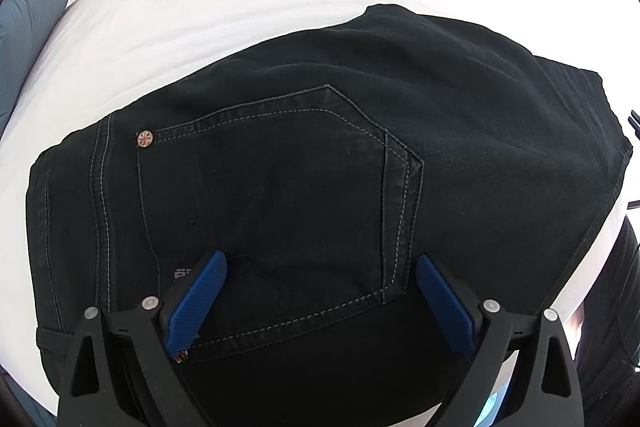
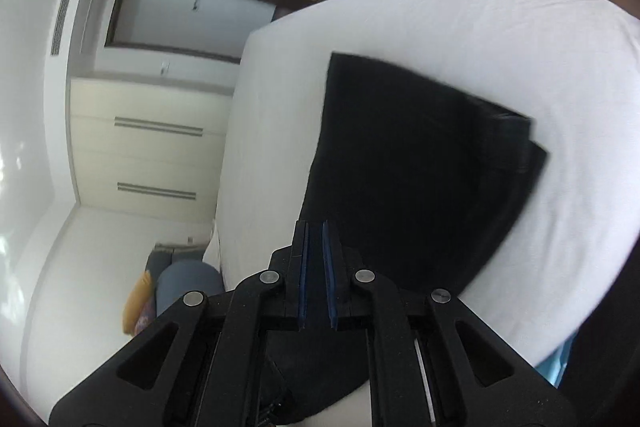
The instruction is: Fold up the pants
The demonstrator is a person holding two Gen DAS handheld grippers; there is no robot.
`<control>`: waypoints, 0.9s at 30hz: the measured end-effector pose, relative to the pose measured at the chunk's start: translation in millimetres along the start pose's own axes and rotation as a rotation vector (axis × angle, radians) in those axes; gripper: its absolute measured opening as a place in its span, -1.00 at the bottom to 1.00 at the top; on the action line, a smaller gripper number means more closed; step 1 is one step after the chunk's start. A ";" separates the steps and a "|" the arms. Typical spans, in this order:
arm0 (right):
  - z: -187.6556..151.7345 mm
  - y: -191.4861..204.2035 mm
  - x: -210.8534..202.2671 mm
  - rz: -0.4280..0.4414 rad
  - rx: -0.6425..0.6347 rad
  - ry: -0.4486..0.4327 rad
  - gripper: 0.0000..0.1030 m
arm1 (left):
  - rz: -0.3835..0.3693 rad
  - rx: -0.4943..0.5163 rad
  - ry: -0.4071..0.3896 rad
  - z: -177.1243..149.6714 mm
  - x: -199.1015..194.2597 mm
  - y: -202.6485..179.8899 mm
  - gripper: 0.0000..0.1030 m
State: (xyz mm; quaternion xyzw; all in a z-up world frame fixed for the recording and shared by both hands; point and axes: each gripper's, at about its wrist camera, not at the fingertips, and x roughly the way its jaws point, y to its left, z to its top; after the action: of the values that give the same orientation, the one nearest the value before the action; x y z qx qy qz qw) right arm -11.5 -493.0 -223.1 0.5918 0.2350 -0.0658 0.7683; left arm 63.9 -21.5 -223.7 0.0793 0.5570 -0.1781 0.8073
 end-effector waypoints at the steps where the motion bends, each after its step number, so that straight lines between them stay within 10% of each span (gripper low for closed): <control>1: 1.8 -5.5 6.3 -0.010 0.011 0.000 -0.84 | -0.001 -0.002 -0.002 -0.9 -0.1 0.5 0.89; 5: 14.2 -66.9 3.0 -0.109 0.207 -0.060 -1.00 | 0.001 -0.030 -0.012 -1.5 -7.6 5.4 0.84; 10: 19.5 -23.9 -35.7 -0.166 0.076 -0.139 -0.85 | -0.077 -0.099 -0.118 29.0 -45.9 1.8 0.60; 19: -67.9 92.4 165.4 0.050 -0.179 0.434 -0.85 | -0.354 0.005 -0.033 132.4 21.1 -72.5 0.38; 22: -88.0 83.8 223.6 -0.003 -0.179 0.556 -0.85 | -0.269 0.095 0.020 144.2 55.0 -93.9 0.30; 25: -69.3 51.4 242.7 -0.116 -0.143 0.501 -1.00 | -0.259 0.037 -0.002 156.3 59.0 -81.3 0.16; 27: -49.3 39.7 220.5 -0.124 -0.116 0.406 -1.00 | -0.233 -0.005 -0.015 160.7 61.8 -63.3 -0.43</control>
State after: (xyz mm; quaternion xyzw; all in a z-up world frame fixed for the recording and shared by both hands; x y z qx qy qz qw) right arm 183.8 -396.1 -294.4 0.5320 0.4243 0.0213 0.7324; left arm 199.6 -144.8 -217.7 0.0107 0.5570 -0.2697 0.7855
